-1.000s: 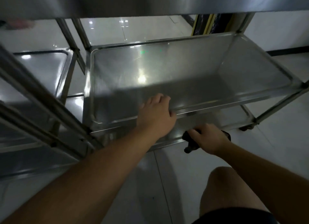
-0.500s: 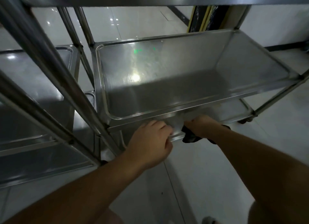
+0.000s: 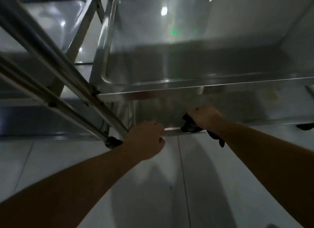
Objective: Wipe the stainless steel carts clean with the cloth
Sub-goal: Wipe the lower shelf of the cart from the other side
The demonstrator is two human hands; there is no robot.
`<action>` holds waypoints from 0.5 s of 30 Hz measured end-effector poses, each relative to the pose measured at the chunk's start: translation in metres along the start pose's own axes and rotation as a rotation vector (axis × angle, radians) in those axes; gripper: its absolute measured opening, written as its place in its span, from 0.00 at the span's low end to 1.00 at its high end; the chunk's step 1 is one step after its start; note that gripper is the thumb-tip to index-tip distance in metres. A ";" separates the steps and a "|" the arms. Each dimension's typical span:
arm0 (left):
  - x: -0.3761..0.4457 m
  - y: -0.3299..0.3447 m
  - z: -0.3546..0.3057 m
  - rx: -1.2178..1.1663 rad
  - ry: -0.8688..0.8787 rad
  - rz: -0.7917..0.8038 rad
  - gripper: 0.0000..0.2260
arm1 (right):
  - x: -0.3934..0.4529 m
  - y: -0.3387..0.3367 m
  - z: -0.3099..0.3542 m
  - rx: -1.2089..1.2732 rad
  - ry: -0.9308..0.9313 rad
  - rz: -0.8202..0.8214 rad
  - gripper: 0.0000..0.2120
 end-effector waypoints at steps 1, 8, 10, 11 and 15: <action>0.000 0.007 0.006 0.007 -0.020 -0.009 0.05 | 0.008 0.002 0.004 0.007 -0.018 -0.008 0.18; -0.025 0.035 0.044 0.027 -0.202 -0.047 0.04 | 0.034 0.017 0.039 0.166 -0.090 -0.162 0.18; -0.037 0.041 0.053 0.047 -0.209 -0.061 0.03 | 0.033 0.022 0.052 0.358 -0.125 -0.176 0.21; -0.043 0.045 0.059 0.052 -0.219 -0.056 0.03 | 0.033 0.024 0.061 0.384 -0.149 -0.196 0.22; -0.057 0.056 0.095 0.008 -0.320 0.038 0.07 | 0.038 0.032 0.098 0.296 -0.246 -0.362 0.23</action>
Point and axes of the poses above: each hand's wrist, its own x-axis towards the middle knuckle, its own y-axis out of the palm, z = x × y, the point moved 7 cm from there along x, towards the middle knuckle, and after that the axes turned 2 degrees about x, right-handed, at the moved point
